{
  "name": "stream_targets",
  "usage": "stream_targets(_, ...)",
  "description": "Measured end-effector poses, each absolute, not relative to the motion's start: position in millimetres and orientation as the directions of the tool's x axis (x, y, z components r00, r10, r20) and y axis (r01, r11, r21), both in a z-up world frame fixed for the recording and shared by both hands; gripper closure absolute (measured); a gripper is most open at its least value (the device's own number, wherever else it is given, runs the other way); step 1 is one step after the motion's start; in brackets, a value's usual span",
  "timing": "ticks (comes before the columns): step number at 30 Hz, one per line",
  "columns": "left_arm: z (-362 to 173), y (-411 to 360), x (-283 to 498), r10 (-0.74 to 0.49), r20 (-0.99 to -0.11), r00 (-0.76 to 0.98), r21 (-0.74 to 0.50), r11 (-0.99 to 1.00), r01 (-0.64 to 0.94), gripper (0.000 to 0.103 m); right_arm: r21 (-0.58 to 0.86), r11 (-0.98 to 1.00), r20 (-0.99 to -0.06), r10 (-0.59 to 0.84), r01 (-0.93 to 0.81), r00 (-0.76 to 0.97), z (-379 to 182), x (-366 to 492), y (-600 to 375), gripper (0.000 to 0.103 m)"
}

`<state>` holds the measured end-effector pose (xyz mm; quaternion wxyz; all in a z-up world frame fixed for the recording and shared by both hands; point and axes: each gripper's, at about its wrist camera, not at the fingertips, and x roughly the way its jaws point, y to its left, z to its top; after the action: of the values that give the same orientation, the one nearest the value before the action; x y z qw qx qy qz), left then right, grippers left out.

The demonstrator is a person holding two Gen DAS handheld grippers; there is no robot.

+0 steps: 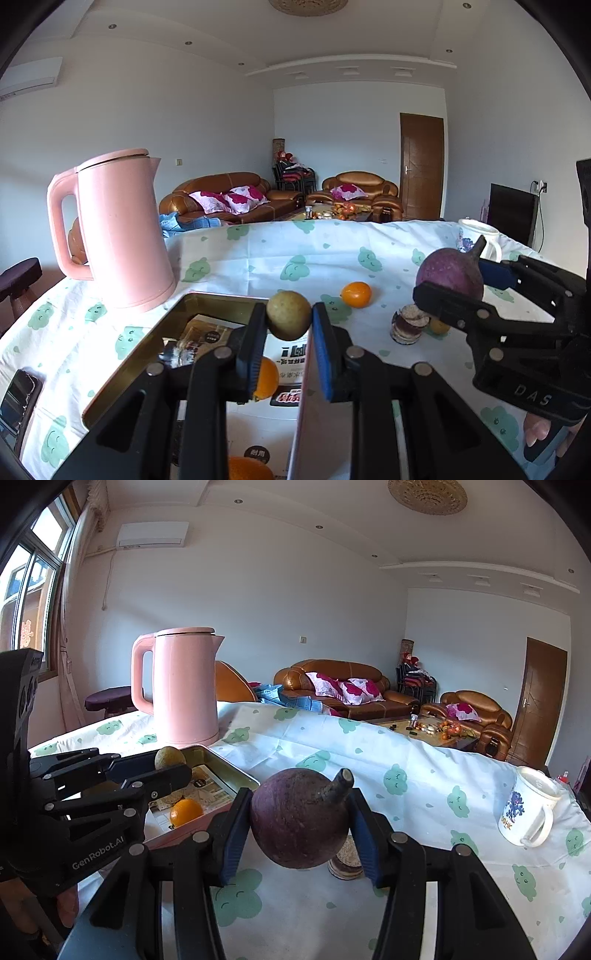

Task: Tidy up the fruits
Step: 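Carry the purple fruit with the right tool while the left tool carries the yellow-brown fruit over the tin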

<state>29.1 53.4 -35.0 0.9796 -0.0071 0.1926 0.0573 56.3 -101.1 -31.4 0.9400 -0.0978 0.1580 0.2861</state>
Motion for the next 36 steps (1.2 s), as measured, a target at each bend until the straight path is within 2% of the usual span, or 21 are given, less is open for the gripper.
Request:
stream_targets(13, -31.6, 85.0, 23.1, 0.174, -0.38, 0.909, 0.008, 0.983, -0.185, 0.077, -0.126, 0.766, -0.36, 0.557, -0.63, 0.749, -24.6, 50.9, -63.7, 0.05)
stream_targets(36, -39.4, 139.9, 24.5, 0.264, -0.442, 0.857, 0.004, 0.956, -0.292, 0.077, -0.137, 0.678, -0.411, 0.625, -0.722, 0.664, -30.3, 55.1, 3.4, 0.05)
